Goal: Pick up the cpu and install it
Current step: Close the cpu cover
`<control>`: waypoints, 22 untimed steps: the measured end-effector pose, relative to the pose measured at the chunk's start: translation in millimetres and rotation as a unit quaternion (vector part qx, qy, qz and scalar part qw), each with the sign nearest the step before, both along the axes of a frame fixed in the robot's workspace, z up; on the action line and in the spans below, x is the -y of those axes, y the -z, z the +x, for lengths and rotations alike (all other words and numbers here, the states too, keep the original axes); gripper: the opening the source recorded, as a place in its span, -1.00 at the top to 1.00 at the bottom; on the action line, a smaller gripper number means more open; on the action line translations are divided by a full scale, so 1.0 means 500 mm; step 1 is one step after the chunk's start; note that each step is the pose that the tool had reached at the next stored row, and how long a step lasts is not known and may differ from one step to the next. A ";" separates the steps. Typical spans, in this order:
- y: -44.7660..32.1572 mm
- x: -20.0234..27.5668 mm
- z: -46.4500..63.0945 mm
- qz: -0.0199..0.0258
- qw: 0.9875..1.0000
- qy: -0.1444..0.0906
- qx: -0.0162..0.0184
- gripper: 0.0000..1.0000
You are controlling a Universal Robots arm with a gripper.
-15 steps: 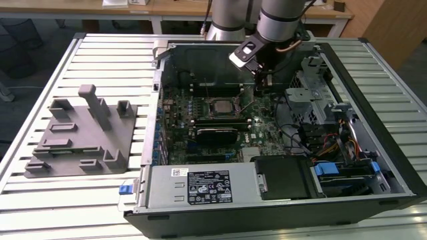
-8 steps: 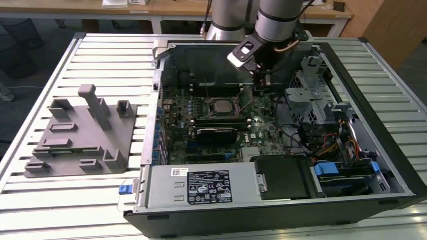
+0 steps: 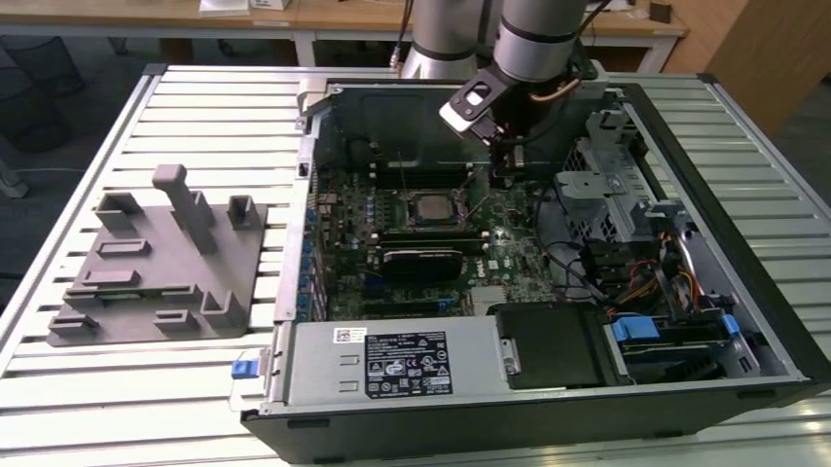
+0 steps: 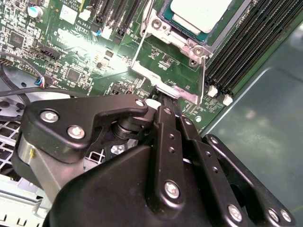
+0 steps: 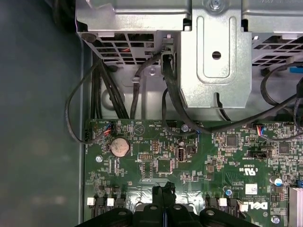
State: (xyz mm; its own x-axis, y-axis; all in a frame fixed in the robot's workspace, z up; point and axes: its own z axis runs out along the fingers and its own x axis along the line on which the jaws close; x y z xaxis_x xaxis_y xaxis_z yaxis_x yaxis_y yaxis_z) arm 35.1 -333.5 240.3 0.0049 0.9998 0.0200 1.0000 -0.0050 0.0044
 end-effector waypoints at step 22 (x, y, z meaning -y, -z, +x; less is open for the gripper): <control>0.002 0.0000 -0.043 0.000 1.000 0.000 0.000 0.79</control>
